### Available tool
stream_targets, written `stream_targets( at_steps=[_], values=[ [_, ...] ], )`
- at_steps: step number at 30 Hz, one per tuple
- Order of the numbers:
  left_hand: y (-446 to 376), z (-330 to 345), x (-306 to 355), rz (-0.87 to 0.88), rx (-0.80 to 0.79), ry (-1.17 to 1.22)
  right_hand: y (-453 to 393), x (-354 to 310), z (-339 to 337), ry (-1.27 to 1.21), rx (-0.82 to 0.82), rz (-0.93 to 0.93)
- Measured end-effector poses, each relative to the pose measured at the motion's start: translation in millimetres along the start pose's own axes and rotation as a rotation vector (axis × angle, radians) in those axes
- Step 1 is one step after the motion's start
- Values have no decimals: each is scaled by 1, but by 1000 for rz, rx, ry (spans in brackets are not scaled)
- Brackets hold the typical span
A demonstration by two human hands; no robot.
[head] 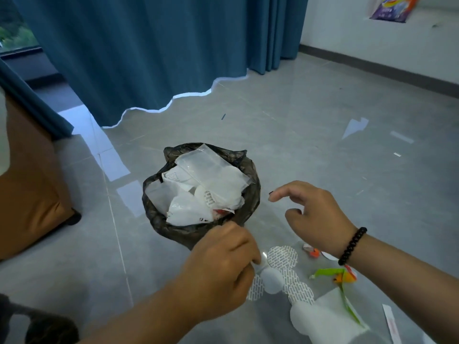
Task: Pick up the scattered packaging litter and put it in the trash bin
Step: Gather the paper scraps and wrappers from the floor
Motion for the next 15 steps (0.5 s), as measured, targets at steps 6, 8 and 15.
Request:
stream_targets(
  at_steps=[6, 8, 15],
  values=[
    [66, 108, -13, -262, -472, 153, 63, 72, 34, 54, -155, 190],
    [89, 138, -30, -459, -529, 110, 90, 108, 52, 178, -282, 269],
    [119, 183, -51, -702, -457, -137, 147, 174, 74, 375, -474, 399]
  ],
)
Point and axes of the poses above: each hand's wrist, its own y-axis away from the middle knuckle, its own z-axis out of the palm, x = y × z, the point moved 4 cm from there along -y, towards the middle knuckle, and after that the axes turned 10 degrees about x, right-handed, at the moved point
